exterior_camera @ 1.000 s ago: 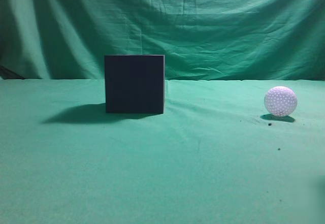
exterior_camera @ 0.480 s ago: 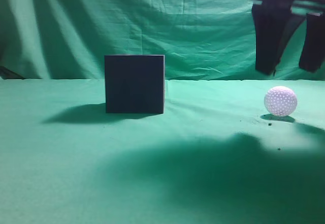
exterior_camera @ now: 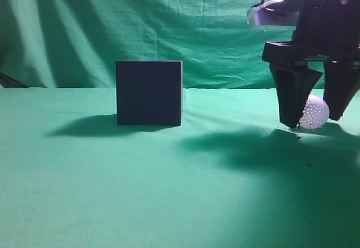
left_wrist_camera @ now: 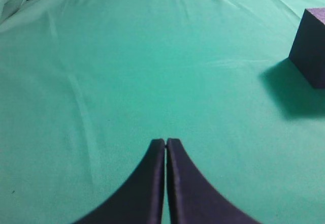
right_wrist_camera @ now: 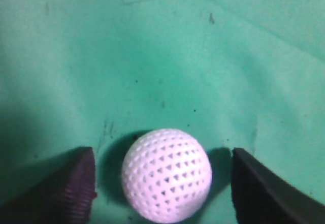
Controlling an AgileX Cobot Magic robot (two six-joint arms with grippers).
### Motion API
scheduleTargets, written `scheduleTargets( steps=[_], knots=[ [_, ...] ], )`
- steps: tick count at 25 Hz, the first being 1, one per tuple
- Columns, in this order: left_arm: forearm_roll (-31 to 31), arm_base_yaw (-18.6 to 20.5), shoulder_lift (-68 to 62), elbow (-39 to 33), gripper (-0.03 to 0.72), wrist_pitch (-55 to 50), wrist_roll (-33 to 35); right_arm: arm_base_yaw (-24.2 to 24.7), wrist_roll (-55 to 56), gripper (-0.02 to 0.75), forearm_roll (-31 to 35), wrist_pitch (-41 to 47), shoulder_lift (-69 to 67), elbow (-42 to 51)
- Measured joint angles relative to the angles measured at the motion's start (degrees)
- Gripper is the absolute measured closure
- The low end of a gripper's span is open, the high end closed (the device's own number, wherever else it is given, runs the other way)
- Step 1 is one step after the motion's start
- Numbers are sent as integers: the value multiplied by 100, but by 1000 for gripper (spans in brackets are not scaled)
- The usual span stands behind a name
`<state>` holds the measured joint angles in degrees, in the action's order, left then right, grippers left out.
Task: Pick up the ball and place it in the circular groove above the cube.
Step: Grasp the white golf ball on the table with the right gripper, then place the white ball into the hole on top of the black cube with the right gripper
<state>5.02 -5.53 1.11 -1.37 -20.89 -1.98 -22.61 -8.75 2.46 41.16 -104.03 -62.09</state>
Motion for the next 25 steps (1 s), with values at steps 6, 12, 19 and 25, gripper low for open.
scheduleTargets(
  steps=[6, 12, 19, 25],
  knots=[
    [0, 0, 0, 0, 688, 0, 0, 0, 22, 418, -12, 17, -1, -32],
    [0, 0, 0, 0, 688, 0, 0, 0, 43, 439, 22, 777, 2, -1041],
    [0, 0, 0, 0, 688, 0, 0, -498, -249, 439, 562, 971, 208, -2553],
    [0, 0, 0, 0, 688, 0, 0, -1378, -387, 439, 726, 562, -127, -2703]
  ],
)
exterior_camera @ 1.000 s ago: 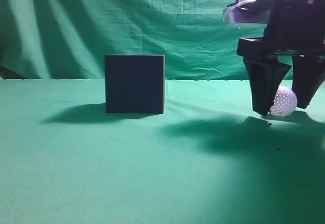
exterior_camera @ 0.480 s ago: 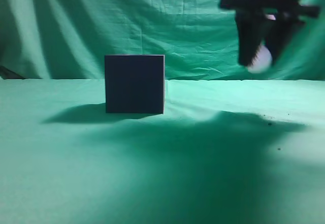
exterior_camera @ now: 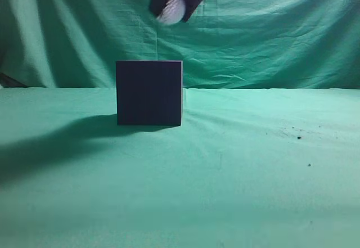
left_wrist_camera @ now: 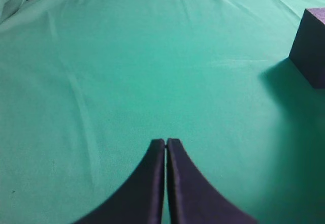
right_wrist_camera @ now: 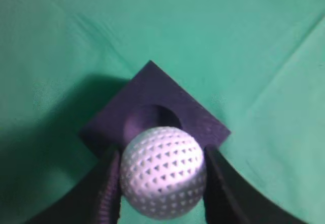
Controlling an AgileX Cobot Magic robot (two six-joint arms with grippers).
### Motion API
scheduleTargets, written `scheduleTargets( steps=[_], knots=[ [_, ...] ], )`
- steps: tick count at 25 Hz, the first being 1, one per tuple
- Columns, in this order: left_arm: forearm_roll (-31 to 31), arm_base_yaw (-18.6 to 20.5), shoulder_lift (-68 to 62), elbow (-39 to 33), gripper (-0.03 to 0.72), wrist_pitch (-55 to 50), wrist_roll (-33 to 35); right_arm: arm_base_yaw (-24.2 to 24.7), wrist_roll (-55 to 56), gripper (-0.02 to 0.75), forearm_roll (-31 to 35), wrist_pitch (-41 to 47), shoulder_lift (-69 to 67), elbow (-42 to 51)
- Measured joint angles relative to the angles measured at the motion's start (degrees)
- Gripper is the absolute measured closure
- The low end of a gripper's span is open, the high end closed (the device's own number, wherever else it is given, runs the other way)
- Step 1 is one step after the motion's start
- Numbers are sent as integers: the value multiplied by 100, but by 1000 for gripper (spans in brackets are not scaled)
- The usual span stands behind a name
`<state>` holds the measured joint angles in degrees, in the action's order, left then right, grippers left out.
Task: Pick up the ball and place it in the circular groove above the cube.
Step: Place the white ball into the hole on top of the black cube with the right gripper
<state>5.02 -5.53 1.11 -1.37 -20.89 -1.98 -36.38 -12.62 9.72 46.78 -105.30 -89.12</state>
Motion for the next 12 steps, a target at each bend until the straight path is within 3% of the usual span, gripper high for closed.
scheduleTargets(
  steps=[4, 12],
  knots=[
    [0, 0, 0, 0, 688, 0, 0, -229, 1, 439, 11, -338, -385, 0],
    [0, 0, 0, 0, 688, 0, 0, -227, -11, 439, 114, -523, -758, -161]
  ],
)
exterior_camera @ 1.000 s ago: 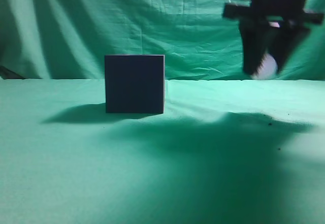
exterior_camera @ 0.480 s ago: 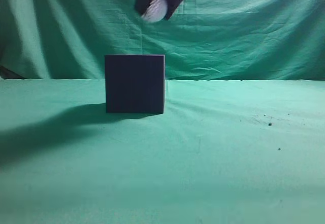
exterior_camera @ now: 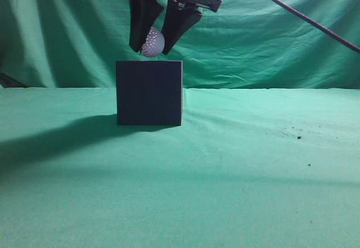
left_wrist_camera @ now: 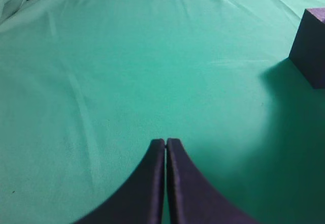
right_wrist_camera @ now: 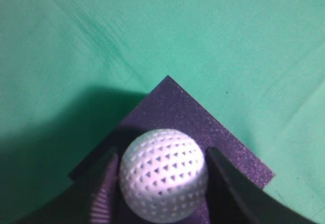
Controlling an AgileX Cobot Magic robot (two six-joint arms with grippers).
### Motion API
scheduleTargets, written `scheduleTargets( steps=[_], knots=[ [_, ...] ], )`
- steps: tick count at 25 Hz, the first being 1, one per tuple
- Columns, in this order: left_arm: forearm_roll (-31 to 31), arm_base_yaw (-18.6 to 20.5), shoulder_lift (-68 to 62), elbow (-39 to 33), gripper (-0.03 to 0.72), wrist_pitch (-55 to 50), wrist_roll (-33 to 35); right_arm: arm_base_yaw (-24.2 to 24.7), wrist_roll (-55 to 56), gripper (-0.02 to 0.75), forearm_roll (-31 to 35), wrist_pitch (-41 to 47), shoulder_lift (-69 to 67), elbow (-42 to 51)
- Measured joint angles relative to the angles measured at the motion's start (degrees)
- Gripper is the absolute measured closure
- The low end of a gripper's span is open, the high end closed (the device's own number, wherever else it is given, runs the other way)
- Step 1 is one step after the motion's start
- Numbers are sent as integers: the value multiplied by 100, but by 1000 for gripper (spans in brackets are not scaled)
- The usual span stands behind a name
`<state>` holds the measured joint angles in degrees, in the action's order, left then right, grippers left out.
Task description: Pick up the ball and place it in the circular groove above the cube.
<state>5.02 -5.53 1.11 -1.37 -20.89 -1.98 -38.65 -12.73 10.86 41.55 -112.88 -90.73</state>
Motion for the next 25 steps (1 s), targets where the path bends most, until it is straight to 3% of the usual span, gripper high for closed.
scheduleTargets(
  steps=[6, 11, 13, 16, 19, 25],
  knots=[
    [0, 0, 0, 0, 688, 0, 0, 0, 0, 223, 32, 11, -23, -44],
    [0, 0, 0, 0, 688, 0, 0, 0, 0, 227, -210, 729, -23, -712],
    [0, 0, 0, 0, 688, 0, 0, 0, 63, 350, -410, 1358, -23, -1193],
    [0, 0, 0, 0, 688, 0, 0, 0, 248, 596, -624, 2352, -9, -1895],
    [0, 0, 0, 0, 688, 0, 0, 0, 478, 738, -687, 2839, 208, -2143],
    [0, 0, 0, 0, 688, 0, 0, 0, 1121, 738, -919, 3000, 1098, -1922]
  ],
)
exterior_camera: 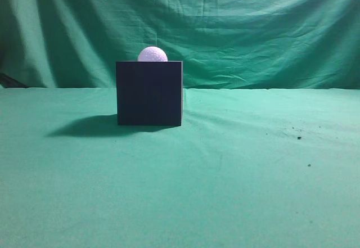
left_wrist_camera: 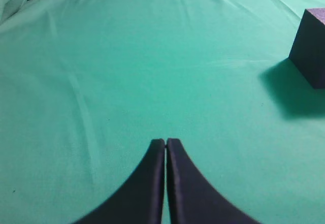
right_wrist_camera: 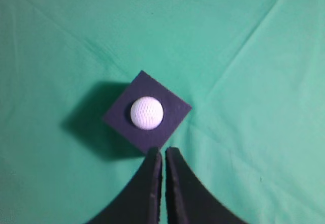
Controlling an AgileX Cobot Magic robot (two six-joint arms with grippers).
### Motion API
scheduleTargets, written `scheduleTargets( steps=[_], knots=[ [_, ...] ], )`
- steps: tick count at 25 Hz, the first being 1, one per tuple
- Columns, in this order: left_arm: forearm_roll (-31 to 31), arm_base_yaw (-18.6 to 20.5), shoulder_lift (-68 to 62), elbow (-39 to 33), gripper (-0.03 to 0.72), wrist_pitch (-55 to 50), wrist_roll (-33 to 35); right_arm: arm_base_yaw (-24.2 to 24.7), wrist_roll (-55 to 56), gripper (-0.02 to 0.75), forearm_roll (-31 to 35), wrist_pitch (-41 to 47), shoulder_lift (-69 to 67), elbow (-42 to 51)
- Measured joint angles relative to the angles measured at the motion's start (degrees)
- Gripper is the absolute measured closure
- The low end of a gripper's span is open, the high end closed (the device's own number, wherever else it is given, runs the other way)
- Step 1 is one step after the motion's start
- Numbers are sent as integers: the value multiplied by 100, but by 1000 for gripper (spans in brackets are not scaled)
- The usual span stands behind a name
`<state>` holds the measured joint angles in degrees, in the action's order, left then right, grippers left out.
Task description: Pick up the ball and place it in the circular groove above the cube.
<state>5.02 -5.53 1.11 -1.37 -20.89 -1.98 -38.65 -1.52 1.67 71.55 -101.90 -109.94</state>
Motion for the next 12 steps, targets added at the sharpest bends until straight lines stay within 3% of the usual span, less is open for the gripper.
scheduleTargets(
  steps=[6, 12],
  knots=[
    [0, 0, 0, 0, 688, 0, 0, 0, 300, 738, -47, -25, 1472, 1494],
    [0, 0, 0, 0, 688, 0, 0, 0, 361, 738, 38, -999, 3136, 3427]
  ],
)
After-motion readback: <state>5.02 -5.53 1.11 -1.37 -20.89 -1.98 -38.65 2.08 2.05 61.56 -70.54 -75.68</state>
